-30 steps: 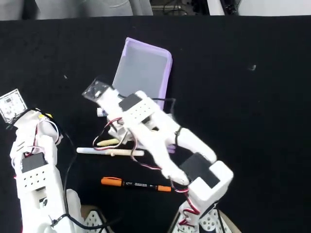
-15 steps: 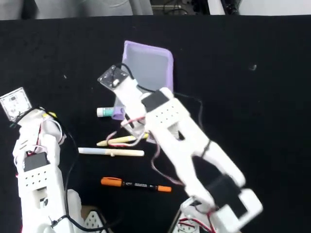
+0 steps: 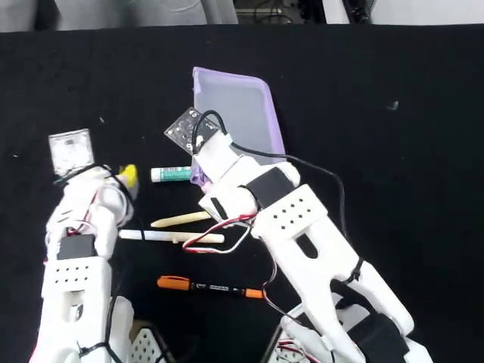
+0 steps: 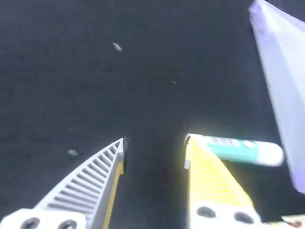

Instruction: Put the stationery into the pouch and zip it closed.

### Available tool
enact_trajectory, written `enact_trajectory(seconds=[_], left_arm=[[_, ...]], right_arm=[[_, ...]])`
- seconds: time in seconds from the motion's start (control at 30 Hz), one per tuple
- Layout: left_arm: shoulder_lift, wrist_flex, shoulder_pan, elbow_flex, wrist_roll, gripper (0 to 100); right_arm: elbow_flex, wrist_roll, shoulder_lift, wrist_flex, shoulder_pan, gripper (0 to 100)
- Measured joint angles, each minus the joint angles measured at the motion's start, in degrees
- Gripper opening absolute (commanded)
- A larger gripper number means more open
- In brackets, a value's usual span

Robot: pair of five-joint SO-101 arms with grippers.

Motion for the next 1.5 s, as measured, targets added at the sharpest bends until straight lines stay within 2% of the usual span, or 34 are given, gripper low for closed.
enact_trajectory(seconds=[0.3, 0.57, 0.8, 1.03, 1.3, 1.5], left_arm=[[0.00, 0.00, 11.25, 0.00, -0.53, 22], [0.00, 0.00, 18.29, 0.00, -0.53, 22], [0.00, -4.92, 19.96, 1.41, -0.79, 22], [0.00, -11.25, 21.71, 6.42, -6.86, 22], [0.09, -15.82, 22.07, 7.21, -7.03, 22], [0.09, -20.22, 21.98, 10.73, -7.47, 22]], right_arm=[[0.00, 0.00, 0.00, 0.00, 0.00, 1.1], [0.00, 0.00, 0.00, 0.00, 0.00, 1.1], [0.00, 0.00, 0.00, 1.76, 0.00, 1.1], [0.00, 0.00, 0.00, 1.93, 0.00, 1.1], [-1.58, -0.09, -0.09, 3.16, -0.09, 1.1], [-2.99, -0.09, -0.53, 5.63, -3.25, 1.1]])
